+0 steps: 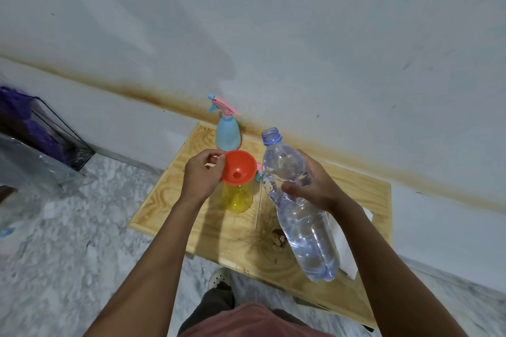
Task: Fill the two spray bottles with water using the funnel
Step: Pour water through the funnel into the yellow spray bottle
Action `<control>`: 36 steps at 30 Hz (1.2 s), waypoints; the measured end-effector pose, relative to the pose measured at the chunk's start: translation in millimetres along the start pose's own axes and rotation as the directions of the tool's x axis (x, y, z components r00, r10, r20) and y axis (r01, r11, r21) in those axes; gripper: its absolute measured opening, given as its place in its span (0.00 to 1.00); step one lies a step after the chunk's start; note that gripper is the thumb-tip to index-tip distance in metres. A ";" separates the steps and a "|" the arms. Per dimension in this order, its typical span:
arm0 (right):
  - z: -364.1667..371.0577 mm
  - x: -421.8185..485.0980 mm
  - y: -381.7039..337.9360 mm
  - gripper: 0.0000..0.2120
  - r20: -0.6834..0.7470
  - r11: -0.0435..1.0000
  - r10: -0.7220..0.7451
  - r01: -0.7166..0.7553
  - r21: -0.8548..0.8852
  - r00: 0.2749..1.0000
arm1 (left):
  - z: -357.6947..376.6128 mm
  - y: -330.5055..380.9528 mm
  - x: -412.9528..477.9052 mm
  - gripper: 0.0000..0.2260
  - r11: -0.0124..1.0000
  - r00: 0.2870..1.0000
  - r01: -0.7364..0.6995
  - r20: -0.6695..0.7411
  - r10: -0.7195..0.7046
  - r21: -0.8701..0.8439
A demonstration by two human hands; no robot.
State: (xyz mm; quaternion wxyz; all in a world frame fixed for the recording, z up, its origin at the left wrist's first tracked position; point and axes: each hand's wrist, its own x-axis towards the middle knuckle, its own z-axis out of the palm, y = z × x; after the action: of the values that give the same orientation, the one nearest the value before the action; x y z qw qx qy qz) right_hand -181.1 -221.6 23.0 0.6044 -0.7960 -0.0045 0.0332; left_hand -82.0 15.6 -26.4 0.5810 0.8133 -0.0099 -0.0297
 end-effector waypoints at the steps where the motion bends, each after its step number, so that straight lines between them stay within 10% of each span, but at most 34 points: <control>1: 1.0 -0.9 -0.8 0.31 0.023 1.000 0.015 -0.015 0.003 1.000 | 0.2 0.6 -0.9 0.04 1.000 1.000 0.003 -0.001 -0.003 -0.006; 36: 14.2 4.0 -11.4 0.14 0.251 0.905 0.408 -0.351 -0.240 0.878 | 0.2 -5.6 -3.5 0.05 0.982 0.993 0.107 -0.024 -0.112 -0.156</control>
State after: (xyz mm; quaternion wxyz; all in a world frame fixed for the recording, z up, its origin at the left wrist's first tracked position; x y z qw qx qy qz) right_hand -177.6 -204.7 30.0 0.5007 -0.8205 0.0588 0.2694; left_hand -85.6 17.4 -31.7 0.6398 0.7656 0.0466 -0.0492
